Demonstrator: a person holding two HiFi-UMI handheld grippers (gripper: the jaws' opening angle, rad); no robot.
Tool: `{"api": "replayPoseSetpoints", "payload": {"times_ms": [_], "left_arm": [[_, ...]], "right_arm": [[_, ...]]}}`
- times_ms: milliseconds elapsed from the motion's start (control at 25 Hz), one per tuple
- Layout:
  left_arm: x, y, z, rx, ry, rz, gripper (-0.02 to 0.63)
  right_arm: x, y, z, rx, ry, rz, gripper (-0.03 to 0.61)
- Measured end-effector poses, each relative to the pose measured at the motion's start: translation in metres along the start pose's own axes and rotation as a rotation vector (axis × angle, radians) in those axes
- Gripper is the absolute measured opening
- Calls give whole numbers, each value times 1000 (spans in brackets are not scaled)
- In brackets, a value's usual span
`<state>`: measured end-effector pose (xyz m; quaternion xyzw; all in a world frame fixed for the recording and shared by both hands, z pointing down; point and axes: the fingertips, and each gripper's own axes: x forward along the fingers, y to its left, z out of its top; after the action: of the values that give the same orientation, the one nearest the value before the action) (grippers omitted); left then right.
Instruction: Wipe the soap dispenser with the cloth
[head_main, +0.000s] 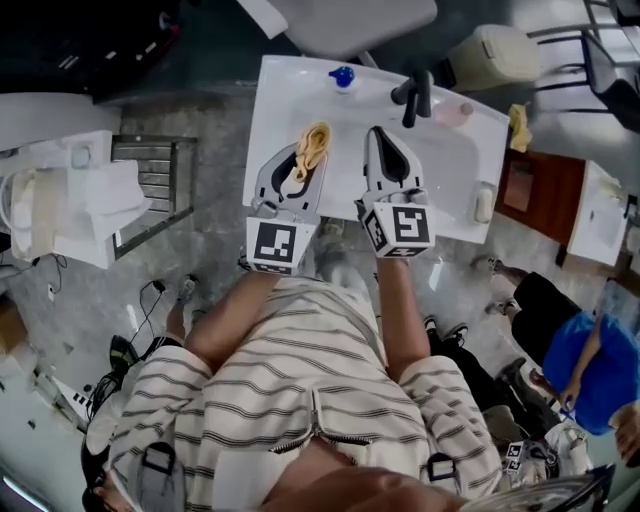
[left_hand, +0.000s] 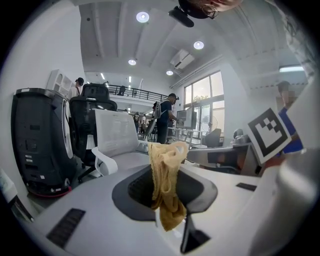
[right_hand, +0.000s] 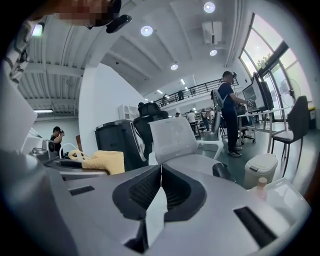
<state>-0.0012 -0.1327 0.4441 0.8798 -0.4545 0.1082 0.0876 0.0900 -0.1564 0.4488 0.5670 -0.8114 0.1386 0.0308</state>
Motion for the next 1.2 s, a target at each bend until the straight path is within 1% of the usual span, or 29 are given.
{"api": "replayPoseSetpoints", "payload": {"times_ms": [120, 200, 600, 840, 960, 1200], "left_arm": [[5, 6, -7, -6, 11, -4, 94], [7, 9, -11, -10, 18, -9, 94], [20, 23, -32, -21, 62, -5, 94], [24, 29, -42, -30, 75, -15, 94], [26, 32, -44, -35, 75, -23, 94], [25, 42, -53, -33, 87, -11, 94]], "right_arm": [[16, -3, -8, -4, 16, 8, 3], [28, -5, -15, -9, 26, 14, 16], [84, -18, -48, -58, 81, 37, 118], [108, -18, -64, -70, 115, 36, 138], [116, -21, -75, -89, 139, 28, 156], [131, -23, -86, -141, 161, 13, 164]]}}
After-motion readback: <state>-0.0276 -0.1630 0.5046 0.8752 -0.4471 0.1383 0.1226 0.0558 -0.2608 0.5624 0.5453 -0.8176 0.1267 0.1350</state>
